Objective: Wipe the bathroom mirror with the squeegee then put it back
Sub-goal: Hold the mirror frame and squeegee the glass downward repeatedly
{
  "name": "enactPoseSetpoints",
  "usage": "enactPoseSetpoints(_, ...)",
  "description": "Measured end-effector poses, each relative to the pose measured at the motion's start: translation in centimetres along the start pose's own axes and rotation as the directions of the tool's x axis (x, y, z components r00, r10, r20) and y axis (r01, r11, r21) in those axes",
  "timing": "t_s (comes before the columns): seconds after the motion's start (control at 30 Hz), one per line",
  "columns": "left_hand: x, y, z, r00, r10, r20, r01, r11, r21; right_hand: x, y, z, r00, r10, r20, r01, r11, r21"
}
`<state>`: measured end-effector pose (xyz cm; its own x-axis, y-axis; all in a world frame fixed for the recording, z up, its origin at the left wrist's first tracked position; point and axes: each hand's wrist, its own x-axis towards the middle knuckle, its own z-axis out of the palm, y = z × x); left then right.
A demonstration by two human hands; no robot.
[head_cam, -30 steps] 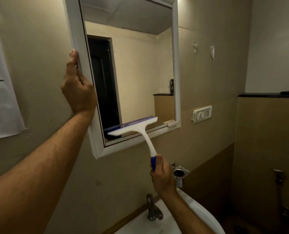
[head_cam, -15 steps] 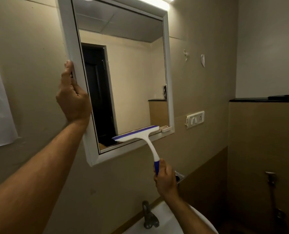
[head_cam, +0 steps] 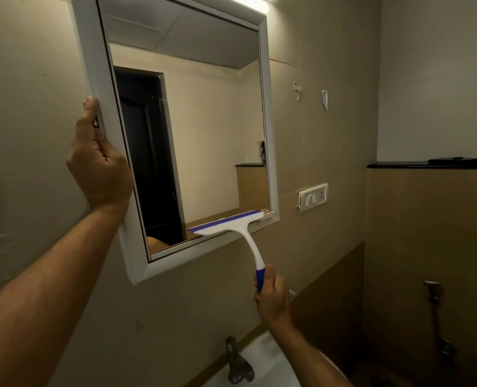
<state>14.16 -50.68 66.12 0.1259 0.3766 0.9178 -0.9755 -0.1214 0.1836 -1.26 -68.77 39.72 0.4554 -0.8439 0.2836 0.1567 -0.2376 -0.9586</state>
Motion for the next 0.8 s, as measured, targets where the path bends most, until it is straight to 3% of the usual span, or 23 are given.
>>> enactPoseSetpoints(0.2,0.1,-0.6,0.2,1.0,-0.001,-0.009,0.001,1.0,-0.002,1.8,-4.4,-0.7,0.988,-0.135,-0.074,0.136,0.991,0.005)
enactPoseSetpoints(0.33,0.1,-0.7,0.1,1.0,0.008,-0.011,-0.007,1.0,0.025,3.9,-6.3,-0.6,0.99,-0.111,-0.092,0.115,0.993,0.036)
enactPoseSetpoints(0.63,0.2,-1.1,0.3,1.0,0.006,-0.014,-0.006,1.0,-0.001,2.6,-0.1,-2.1,0.994,-0.043,-0.101,0.029,0.99,-0.14)
enactPoseSetpoints(0.8,0.1,-1.1,0.3,1.0,0.01,-0.017,-0.01,1.0,-0.012,5.0,-5.8,-1.5,0.976,-0.172,-0.13,0.165,0.984,-0.059)
